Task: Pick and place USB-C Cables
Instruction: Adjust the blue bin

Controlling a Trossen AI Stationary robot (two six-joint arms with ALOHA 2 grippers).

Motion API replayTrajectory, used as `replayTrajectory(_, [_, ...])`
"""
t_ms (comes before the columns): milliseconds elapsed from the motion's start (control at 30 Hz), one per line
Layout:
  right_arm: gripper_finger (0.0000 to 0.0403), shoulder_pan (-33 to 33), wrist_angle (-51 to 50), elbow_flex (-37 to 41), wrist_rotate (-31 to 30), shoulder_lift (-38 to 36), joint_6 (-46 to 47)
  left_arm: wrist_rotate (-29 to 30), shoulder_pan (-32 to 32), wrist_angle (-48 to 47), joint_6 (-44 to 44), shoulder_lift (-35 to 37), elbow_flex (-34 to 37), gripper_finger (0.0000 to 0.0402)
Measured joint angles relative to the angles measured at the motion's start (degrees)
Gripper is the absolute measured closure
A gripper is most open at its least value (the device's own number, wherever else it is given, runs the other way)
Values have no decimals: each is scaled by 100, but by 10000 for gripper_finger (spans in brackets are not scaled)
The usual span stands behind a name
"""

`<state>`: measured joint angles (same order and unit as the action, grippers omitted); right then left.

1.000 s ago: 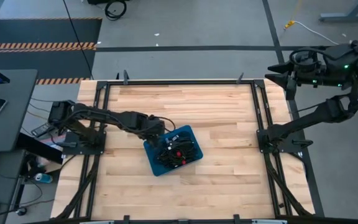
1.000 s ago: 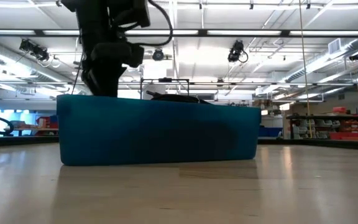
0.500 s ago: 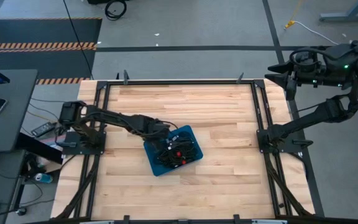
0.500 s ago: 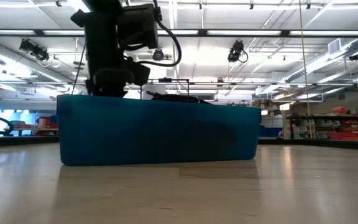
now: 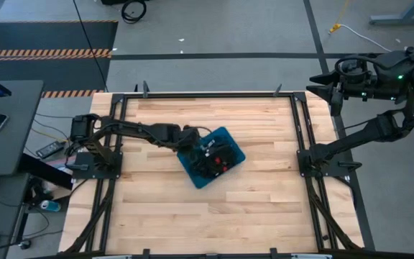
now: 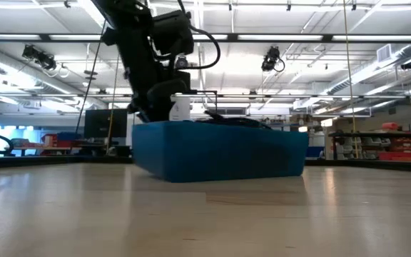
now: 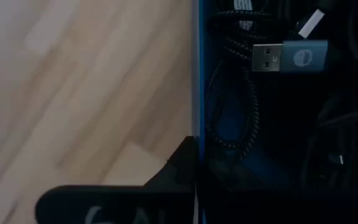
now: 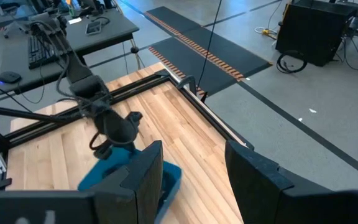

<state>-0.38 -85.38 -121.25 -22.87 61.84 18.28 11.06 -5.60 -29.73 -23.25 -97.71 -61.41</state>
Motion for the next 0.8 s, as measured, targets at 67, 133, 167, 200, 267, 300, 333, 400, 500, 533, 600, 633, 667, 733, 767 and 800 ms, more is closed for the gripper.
replayTrajectory(67, [223, 1, 0, 0, -2, 2, 0, -17, -118, 208, 191, 0, 0, 395])
replayTrajectory(133, [223, 0, 0, 0, -2, 0, 0, -45, -218, 350, 456, 0, 0, 395])
replayTrajectory(167, [223, 0, 0, 0, -2, 0, 0, -51, -255, 397, 611, 0, 0, 395])
replayTrajectory(200, [223, 2, 0, 0, -2, 0, 0, -64, -290, 429, 786, 0, 0, 395])
replayTrajectory(267, [223, 1, 0, 0, -2, 0, 0, -174, -344, 459, 1153, 0, 0, 396])
replayTrajectory(300, [223, 2, 0, 0, -2, 0, 0, -232, -368, 464, 1318, 0, 0, 396])
replayTrajectory(333, [223, 2, 0, 0, -2, 0, 0, -306, -385, 467, 1483, 0, 0, 396])
replayTrajectory(400, [223, 1, 0, 0, -2, 0, 0, -441, -410, 467, 1811, 0, 0, 396])
replayTrajectory(500, [223, 1, 0, 0, -2, 0, 0, -664, -420, 517, 2266, 0, 0, 397])
replayTrajectory(533, [223, 2, 0, 0, -2, 0, 0, -766, -425, 561, 2382, 0, 0, 397])
replayTrajectory(600, [223, 2, 0, 0, -2, 0, 0, -856, -430, 601, 2455, 0, 0, 397])
replayTrajectory(633, [223, 1, 1, 0, -2, 1, 0, -859, -445, 597, 2476, -7, 0, 397])
replayTrajectory(667, [223, 2, 2, 0, -2, 0, 0, -866, -452, 593, 2479, -19, 0, 397])
replayTrajectory(733, [223, 2, 2, 0, -2, 0, 1, -882, -471, 591, 2531, -56, 0, 397])
replayTrajectory(767, [223, 0, 2, 0, -2, 0, 0, -878, -473, 600, 2591, -81, 0, 397])
replayTrajectory(800, [223, 2, 2, 0, -2, 0, 2, -880, -475, 596, 2663, -120, 0, 397])
